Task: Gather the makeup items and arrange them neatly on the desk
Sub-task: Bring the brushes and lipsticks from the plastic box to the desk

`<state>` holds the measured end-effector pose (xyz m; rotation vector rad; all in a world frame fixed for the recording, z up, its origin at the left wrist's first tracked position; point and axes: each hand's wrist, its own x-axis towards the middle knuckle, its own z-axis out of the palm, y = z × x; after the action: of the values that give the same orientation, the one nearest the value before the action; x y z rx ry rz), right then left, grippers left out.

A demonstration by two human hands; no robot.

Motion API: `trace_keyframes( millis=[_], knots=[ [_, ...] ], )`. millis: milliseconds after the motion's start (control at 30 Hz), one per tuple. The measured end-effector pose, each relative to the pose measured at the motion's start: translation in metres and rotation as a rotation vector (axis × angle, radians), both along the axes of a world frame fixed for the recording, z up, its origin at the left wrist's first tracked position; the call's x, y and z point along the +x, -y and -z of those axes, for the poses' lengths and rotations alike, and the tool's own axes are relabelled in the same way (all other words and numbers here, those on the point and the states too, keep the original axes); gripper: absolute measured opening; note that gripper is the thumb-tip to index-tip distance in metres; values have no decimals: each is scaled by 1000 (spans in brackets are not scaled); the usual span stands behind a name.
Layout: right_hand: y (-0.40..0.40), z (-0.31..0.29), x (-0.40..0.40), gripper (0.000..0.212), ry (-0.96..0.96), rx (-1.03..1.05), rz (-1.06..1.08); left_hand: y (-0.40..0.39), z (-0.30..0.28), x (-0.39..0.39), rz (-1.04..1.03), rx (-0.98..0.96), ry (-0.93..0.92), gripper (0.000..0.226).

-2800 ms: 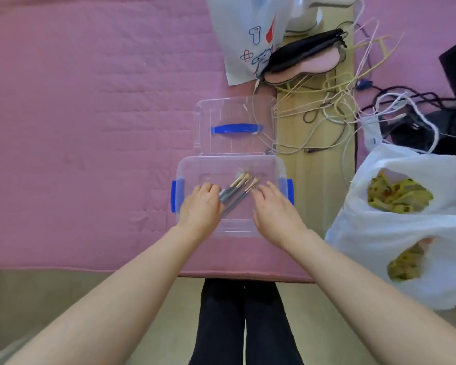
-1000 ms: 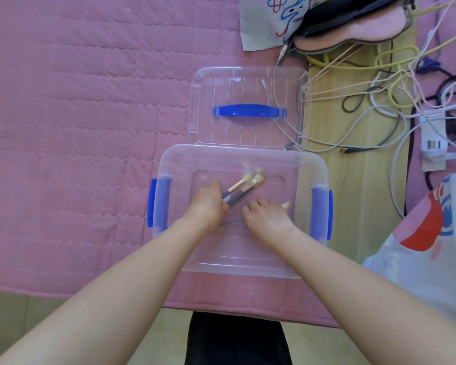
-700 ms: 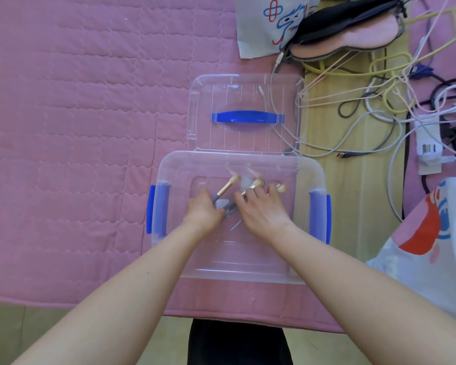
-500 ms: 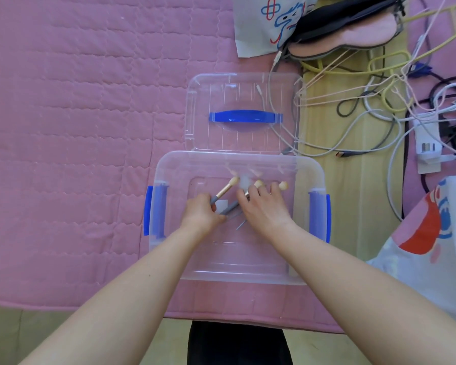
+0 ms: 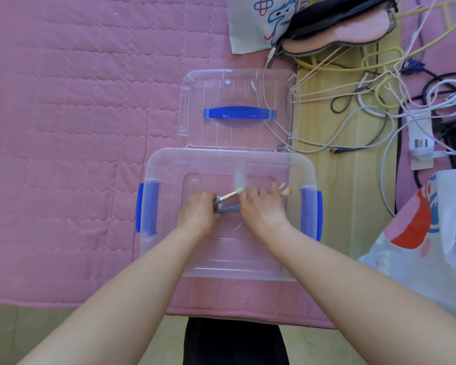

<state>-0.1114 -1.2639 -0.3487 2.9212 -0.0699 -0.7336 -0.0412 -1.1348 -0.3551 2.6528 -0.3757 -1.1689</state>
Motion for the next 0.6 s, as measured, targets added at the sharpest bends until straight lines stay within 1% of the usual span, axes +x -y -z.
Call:
trace_keyframes(
  millis=[100,133,200,267,333,400,467,500,600],
  knots=[
    [-3,-9,-3,6,-61,-38,34,2,-2,0,97,53,-23,7],
    [-3,-12,-3,6,-95,-39,40,3,-3,1,122,72,-25,6],
    [-1,-19,-3,16,-148,-61,29,2,-6,3,150,115,-26,11],
    [4,-23,-4,20,-139,-49,13,-3,-12,5,151,157,-52,20],
    [8,-29,-7,26,-114,-18,24,-9,-21,7,135,159,-77,21],
    [8,-40,-7,30,-93,42,25,-13,-32,6,89,123,-97,14],
    [8,-57,-5,25,-80,82,22,-17,-42,4,-4,72,-110,7],
    [7,-65,-5,21,-79,139,35,-20,-47,5,-59,37,-118,8],
    [6,-91,-4,24,-63,285,222,-26,-66,7,-205,-63,-204,10]
  ],
)
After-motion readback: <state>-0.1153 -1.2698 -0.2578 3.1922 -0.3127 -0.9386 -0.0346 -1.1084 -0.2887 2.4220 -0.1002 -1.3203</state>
